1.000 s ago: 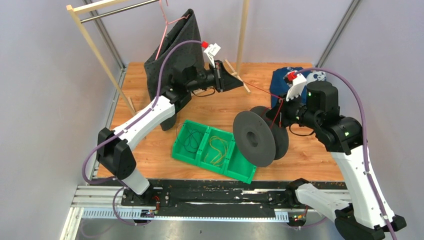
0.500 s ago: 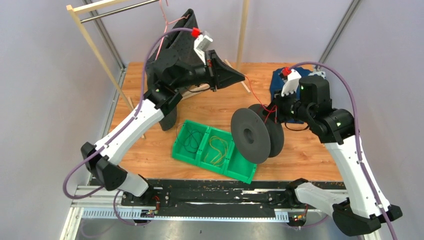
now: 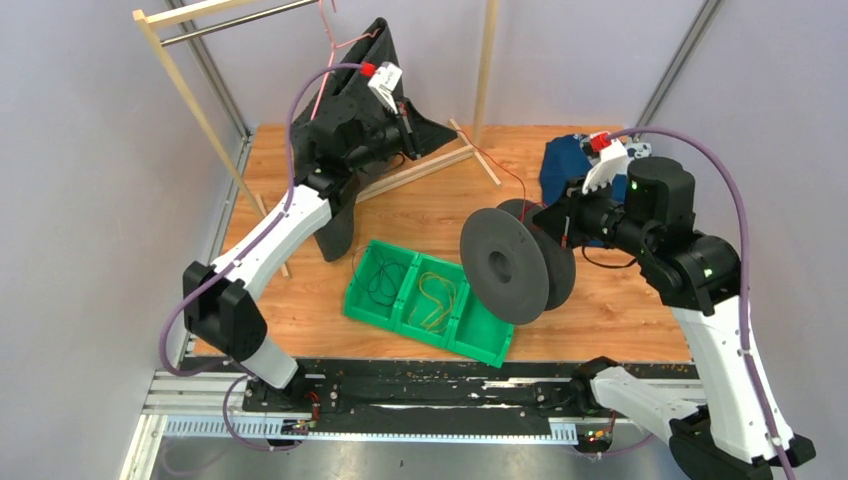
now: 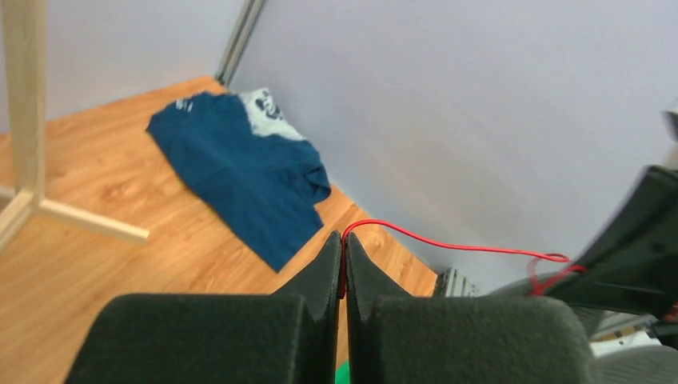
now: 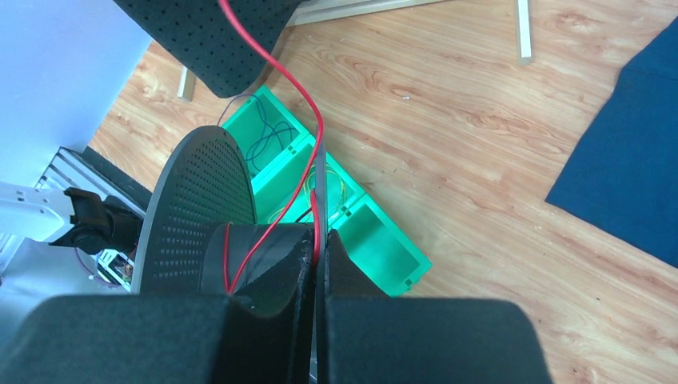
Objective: Wrap the cables
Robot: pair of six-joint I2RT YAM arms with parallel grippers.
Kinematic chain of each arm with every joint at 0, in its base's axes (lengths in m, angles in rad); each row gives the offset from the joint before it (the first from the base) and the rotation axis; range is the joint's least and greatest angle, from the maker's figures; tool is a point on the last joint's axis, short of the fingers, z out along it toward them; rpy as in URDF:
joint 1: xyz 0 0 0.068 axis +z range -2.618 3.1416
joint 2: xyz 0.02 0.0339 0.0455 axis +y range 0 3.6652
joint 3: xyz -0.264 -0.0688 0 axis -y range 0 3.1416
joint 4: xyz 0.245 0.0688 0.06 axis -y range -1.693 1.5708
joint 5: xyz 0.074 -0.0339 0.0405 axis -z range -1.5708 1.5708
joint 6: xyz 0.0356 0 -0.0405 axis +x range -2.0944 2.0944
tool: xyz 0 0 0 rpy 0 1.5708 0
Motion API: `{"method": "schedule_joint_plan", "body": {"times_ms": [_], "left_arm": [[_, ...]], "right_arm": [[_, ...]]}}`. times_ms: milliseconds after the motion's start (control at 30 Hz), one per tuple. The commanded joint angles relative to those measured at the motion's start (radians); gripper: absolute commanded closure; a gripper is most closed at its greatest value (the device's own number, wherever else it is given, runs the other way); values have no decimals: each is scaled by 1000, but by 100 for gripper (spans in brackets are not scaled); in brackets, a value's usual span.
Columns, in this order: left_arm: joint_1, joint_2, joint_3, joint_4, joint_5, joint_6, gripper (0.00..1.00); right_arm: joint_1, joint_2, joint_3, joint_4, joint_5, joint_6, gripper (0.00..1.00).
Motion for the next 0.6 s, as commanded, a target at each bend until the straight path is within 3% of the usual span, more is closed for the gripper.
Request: {"method": "schedule_joint_plan", "body": {"times_ms": [0, 300, 567], "left_arm": [[4, 37, -25, 11, -72, -45, 100], [4, 54, -170, -152, -158, 47, 100], [-66, 23, -326, -191, -91, 113, 100]], "right_arm": [[11, -54, 21, 24, 15, 45, 99], [10, -84, 135, 46, 253, 73, 99], [11, -51, 163, 150, 447, 140, 99]]}}
